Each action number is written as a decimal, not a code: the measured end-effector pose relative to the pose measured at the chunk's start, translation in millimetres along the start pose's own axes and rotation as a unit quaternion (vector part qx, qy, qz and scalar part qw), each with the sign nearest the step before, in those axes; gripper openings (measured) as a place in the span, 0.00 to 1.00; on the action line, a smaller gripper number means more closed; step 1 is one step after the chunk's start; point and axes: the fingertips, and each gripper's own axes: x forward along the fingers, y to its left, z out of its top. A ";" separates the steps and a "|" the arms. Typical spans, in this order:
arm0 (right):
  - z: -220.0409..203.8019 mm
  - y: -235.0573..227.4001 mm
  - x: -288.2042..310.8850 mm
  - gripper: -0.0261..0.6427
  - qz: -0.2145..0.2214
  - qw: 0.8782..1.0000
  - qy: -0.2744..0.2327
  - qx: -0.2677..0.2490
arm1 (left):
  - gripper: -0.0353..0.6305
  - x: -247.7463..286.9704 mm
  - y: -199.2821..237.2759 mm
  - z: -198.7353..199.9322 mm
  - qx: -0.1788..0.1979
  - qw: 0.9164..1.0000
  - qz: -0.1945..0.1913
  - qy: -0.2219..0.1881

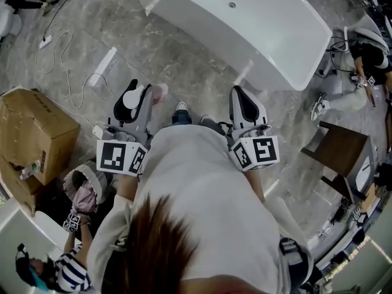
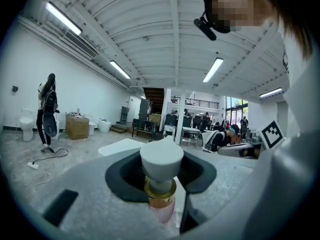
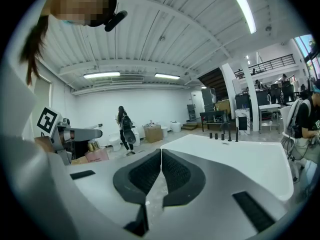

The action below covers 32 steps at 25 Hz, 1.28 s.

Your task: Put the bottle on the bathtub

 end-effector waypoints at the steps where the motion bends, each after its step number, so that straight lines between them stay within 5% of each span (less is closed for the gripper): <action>1: 0.3 0.2 2.5 0.06 -0.004 1.000 0.002 0.001 | 0.28 2.8 2.9 0.8 -0.001 1.000 -0.004 0.001; 16: -4.4 -29.7 38.2 0.06 -0.035 0.998 0.043 0.017 | 0.28 63.1 21.7 -5.9 -0.020 0.999 -0.029 0.032; 32: 34.5 -108.5 138.9 0.06 0.014 0.999 0.032 0.003 | 0.28 162.3 56.1 10.7 -0.019 0.999 0.046 0.015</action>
